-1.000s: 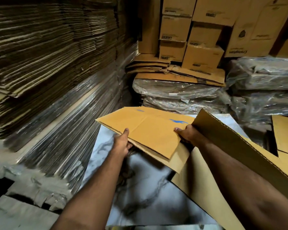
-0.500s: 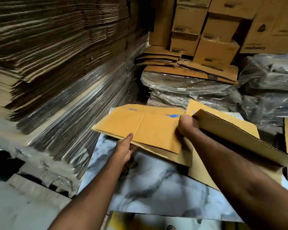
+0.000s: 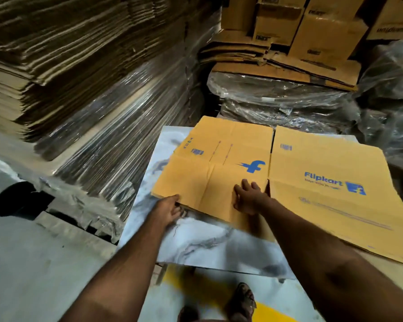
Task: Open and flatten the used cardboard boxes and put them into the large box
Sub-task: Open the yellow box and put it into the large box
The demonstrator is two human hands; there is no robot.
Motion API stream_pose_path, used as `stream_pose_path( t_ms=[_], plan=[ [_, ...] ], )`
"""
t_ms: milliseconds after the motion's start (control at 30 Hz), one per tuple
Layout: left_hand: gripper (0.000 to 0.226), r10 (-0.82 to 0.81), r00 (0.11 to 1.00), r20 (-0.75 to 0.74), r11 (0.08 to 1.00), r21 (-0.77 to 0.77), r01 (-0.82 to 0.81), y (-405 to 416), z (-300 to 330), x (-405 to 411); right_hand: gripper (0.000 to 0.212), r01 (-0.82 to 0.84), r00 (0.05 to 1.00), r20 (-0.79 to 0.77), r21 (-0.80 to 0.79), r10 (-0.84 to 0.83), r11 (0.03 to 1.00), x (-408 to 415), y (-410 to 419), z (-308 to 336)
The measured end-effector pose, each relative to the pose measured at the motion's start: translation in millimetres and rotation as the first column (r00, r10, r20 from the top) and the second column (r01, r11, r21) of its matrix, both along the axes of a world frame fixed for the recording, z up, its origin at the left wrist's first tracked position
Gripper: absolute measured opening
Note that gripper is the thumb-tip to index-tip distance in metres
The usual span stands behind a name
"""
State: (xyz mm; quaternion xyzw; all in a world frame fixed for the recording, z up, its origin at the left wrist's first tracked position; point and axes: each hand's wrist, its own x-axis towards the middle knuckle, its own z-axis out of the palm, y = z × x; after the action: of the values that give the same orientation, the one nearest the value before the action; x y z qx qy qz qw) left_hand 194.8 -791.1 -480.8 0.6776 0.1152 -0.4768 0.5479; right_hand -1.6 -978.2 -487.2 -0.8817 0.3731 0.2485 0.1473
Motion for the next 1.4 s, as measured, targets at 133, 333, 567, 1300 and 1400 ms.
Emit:
stream_pose_path(
  t_ms=[133,333,567,1300,1400],
  plan=[
    [0.014,-0.166,0.934,0.317,0.973,0.206,0.103,10,-12,25,0.075,0.046,0.996,0.078,0.004,-0.046,0.999,8,8,0],
    [0.065,-0.513,0.584,0.629,0.793,0.607,0.043,4,-3,42,0.078,0.066,0.995,0.068,0.003,-0.066,0.998,3,34,-10],
    [0.080,-0.782,0.418,0.462,0.604,0.728,0.325,-22,-23,65,0.084,0.037,0.999,0.030,0.016,-0.038,0.999,-3,40,-29],
    [0.027,-0.848,0.473,-0.238,0.474,0.059,0.879,40,-24,-30,0.089,0.284,0.957,0.077,-0.069,-0.279,0.956,1,65,-22],
    [0.026,-0.687,0.716,-0.124,0.702,0.138,0.698,31,-21,-9,0.089,0.273,0.962,0.035,-0.074,-0.271,0.959,-8,73,-30]
  ],
)
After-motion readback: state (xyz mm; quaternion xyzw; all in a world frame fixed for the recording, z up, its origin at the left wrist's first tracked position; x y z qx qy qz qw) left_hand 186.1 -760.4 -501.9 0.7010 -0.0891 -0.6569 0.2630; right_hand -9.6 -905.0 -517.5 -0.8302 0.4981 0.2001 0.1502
